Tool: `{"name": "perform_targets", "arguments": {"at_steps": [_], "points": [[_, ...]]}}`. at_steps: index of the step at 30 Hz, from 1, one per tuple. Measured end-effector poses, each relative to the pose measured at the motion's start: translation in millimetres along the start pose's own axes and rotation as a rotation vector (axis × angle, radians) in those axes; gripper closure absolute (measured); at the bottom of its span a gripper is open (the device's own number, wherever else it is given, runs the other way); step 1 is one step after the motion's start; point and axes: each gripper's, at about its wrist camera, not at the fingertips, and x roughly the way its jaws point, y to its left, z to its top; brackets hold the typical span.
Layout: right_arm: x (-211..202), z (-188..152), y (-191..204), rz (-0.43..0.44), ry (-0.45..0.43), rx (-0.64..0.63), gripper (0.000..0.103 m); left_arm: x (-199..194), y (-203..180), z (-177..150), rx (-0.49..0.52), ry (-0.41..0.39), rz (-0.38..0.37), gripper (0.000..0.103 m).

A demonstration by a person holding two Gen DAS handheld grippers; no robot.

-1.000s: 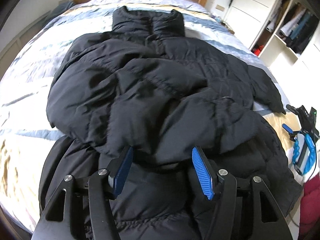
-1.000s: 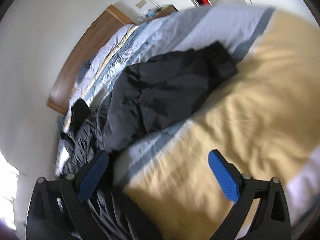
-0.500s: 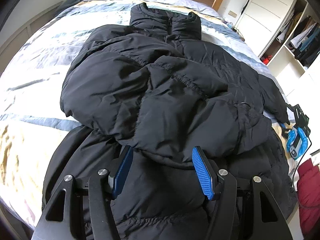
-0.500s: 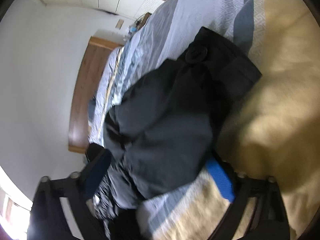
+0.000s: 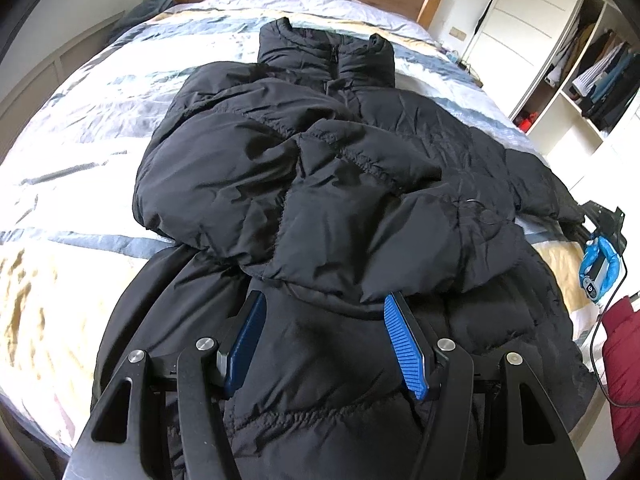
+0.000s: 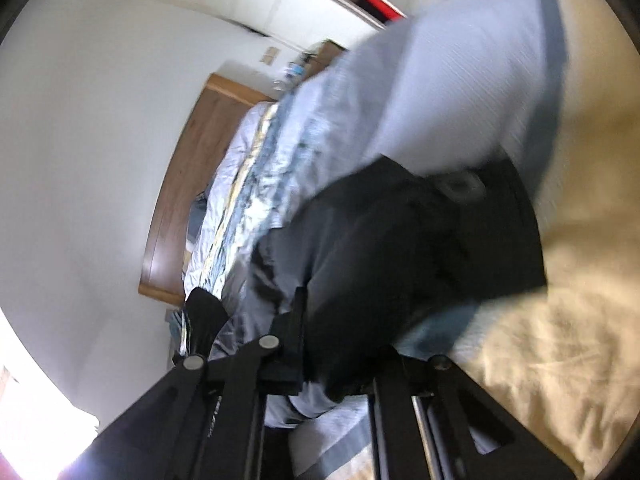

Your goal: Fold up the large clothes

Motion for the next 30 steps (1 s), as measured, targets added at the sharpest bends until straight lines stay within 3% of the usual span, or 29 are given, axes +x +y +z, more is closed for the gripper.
{"name": "perform_targets", "arguments": {"at_steps": [6,11,20,30], "points": [[-19.1,-1.5,73.7,-0.001,0.003,-0.215,0.097,-20.1,7.3,-8.0,-0.017,-0.045,-0.022,0.043],[-24.1,-29.9,145.0,0.005,0.033,-0.436,0.097,-39.1,20.1,-14.2,-0.041,-0.084,-0.030,0.043],[-14.5,-121.1,224.5,0.060,0.161,-0.688,0.097,-64.8,55.5,-29.6,-0.105,-0.126,-0.012,0.043],[13.0,-248.4,257.3,0.018,0.371,-0.992,0.097,-79.2,90.6,-48.3,-0.182,-0.143,-0.003,0.043]]}}
